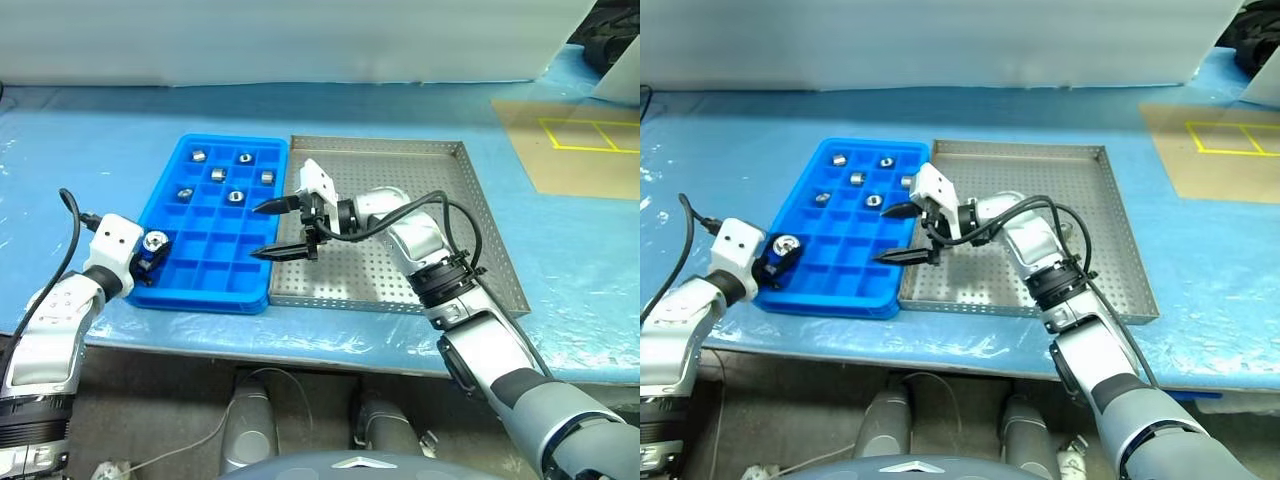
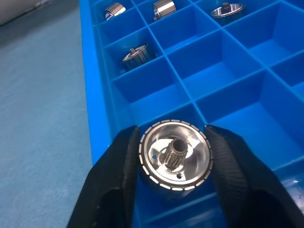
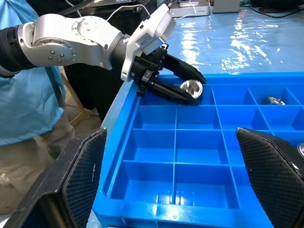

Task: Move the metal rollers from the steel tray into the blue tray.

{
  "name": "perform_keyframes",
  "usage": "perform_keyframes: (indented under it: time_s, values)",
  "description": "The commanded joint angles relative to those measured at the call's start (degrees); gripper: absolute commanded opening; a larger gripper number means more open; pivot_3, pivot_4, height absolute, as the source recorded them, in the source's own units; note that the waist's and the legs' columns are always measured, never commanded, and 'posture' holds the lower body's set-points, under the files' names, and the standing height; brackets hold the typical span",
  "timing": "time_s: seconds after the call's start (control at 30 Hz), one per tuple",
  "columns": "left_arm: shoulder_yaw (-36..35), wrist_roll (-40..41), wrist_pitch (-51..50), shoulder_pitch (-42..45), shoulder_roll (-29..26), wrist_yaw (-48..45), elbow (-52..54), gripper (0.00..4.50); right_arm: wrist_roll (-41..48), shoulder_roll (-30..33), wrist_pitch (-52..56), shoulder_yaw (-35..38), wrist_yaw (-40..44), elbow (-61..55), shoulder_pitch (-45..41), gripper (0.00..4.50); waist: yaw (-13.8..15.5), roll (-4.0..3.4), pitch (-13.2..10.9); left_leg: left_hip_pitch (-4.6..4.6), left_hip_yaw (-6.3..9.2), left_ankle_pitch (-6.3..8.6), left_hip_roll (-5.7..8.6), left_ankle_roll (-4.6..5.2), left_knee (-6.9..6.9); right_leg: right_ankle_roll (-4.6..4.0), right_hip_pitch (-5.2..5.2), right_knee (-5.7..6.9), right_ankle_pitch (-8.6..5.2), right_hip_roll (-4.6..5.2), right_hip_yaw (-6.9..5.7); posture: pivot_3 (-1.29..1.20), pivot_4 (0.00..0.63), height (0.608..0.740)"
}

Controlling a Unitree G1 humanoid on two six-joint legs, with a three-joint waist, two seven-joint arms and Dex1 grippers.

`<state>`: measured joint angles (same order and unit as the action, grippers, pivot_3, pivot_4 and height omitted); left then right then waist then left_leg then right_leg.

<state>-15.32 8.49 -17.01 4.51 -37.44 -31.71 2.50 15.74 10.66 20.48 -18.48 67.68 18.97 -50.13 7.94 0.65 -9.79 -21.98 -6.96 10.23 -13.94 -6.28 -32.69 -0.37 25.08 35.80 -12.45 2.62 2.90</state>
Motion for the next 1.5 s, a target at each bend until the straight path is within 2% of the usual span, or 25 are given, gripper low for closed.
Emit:
perform_keyframes:
  time_s: [0.03,0.07,0.27,0.4,0.5,0.73,0.8,0.87,0.97,1.03,1.17,1.27,1.37,1.5]
  values:
    - [-0.17,-0.51,0.56,-0.14,-1.05,-0.18,-0.4,3.7,0.49,0.1,-0.33,1.36,-0.35,-2.76,0.17,4.5,-0.33,0.01,0.0,0.0,0.0,0.0,0.0,-0.01,0.0,0.0,0.0,0.01,0.0,0.0,0.0,0.22,0.15,0.74]
    - [-0.49,0.19,0.46,0.47,-0.75,-0.09,0.14,4.04,0.51,0.18,-0.34,1.38,-0.41,-2.78,0.18,4.5,-0.38,0.0,0.0,0.0,0.0,-0.01,0.0,-0.01,0.0,0.0,-0.01,0.01,0.0,0.01,0.0,0.22,0.15,0.74]
    - [-2.65,8.67,-2.68,7.33,0.07,-2.15,6.63,4.04,0.47,1.21,-0.24,1.97,-1.05,-3.07,0.33,4.5,-0.28,0.05,0.01,-0.12,0.01,-0.03,0.0,-0.02,-0.06,0.0,-0.01,0.0,0.0,0.04,-0.1,0.18,0.15,0.74]
    - [-3.6,18.07,-8.34,13.11,1.42,-3.4,11.18,4.04,2.22,1.98,1.83,4.33,-2.12,-3.47,0.09,4.5,-0.45,0.05,0.01,-0.14,0.0,-0.04,0.01,-0.02,-0.11,0.0,-0.02,0.01,0.01,0.06,-0.11,0.15,0.15,0.74]
    - [-1.09,21.52,-11.2,17.19,2.53,-4.81,11.02,4.04,3.85,3.12,4.57,7.48,-3.88,-4.83,0.3,4.5,-0.83,0.05,0.01,-0.12,0.0,-0.07,0.02,-0.05,-0.12,0.12,-0.04,0.04,0.08,0.02,-0.09,0.09,0.15,0.74]
    - [9.55,16.15,-7.28,23.32,3.31,-11.89,0.23,4.04,3.26,7.6,6.72,11.3,-8.48,-9.26,3.84,4.5,-1.86,0.05,0.01,-0.08,-0.03,-0.09,0.03,-0.03,-0.12,0.21,-0.07,0.04,0.14,-0.03,-0.05,-0.06,0.15,0.74]
    - [13.65,11.47,-2.75,25.91,2.89,-14.27,-5.09,4.04,3.54,8.64,7.82,12.2,-10.09,-11.39,5.3,4.5,-2.6,0.05,0.01,-0.09,-0.05,-0.11,0.05,0.0,-0.15,0.23,-0.07,0.04,0.15,-0.03,-0.03,-0.12,0.15,0.74]
    - [17.27,7.18,1.28,29.74,2.73,-16.73,-12.26,3.67,3.85,9.67,9.1,13.08,-11.58,-14.2,7.23,4.5,-2.88,0.05,0.01,-0.06,-0.05,-0.14,0.05,0.04,-0.14,0.23,-0.08,0.06,0.15,-0.05,-0.02,-0.14,0.15,0.74]
    - [18.8,6.38,3.34,35.63,3.6,-21.13,-20.38,3.67,4.16,10.61,10.77,13.83,-13.79,-18.13,9.92,4.5,-4.02,0.05,0.01,0.02,-0.05,-0.2,0.06,0.14,-0.14,0.25,-0.15,0.07,0.18,-0.08,0.04,-0.22,0.15,0.74]
    - [18.56,7.91,2.27,37.82,3.79,-24.84,-22.16,3.67,4.26,11.11,11.8,14.31,-15.37,-20.83,11.75,4.5,-4.47,0.05,0.01,0.04,-0.07,-0.2,0.09,0.15,-0.14,0.29,-0.18,0.04,0.21,-0.08,0.12,-0.27,0.15,0.74]
    - [12.73,14.49,-5.75,38.68,2.34,-27.25,-21.88,3.67,5.04,12.21,13.99,16.0,-18.76,-26.27,15.68,4.5,-6.27,0.05,0.01,0.11,-0.09,-0.19,0.14,0.17,-0.13,0.31,-0.25,-0.01,0.24,-0.1,0.19,-0.35,0.15,0.74]
    - [9.56,17.91,-12.07,34.43,-1.23,-29.47,-20.37,3.67,5.85,12.92,15.4,17.09,-20.99,-29.77,18.68,4.5,-7.77,0.04,0.01,0.27,-0.1,-0.18,0.1,0.18,-0.07,0.29,-0.3,-0.01,0.24,-0.21,0.29,-0.38,0.15,0.74]
    - [11.89,17.07,-12.48,26.41,-4.45,-33.29,-13.88,3.67,6.35,13.19,16.18,17.58,-22.71,-31.68,20.42,4.5,-9.04,-0.02,0.02,0.52,-0.2,-0.14,0.1,0.24,0.04,0.26,-0.49,-0.11,0.23,-0.24,0.4,-0.39,0.15,0.74]
    - [15.62,15.97,-11.13,23.79,-1.78,-32.53,-7.3,3.67,6.58,13.18,16.13,17.56,-23.77,-31.91,20.74,4.5,-8.36,-0.01,-0.01,0.47,-0.21,-0.14,0.05,0.26,0.01,0.04,-0.54,-0.15,0.1,-0.17,0.28,-0.38,0.15,0.74]
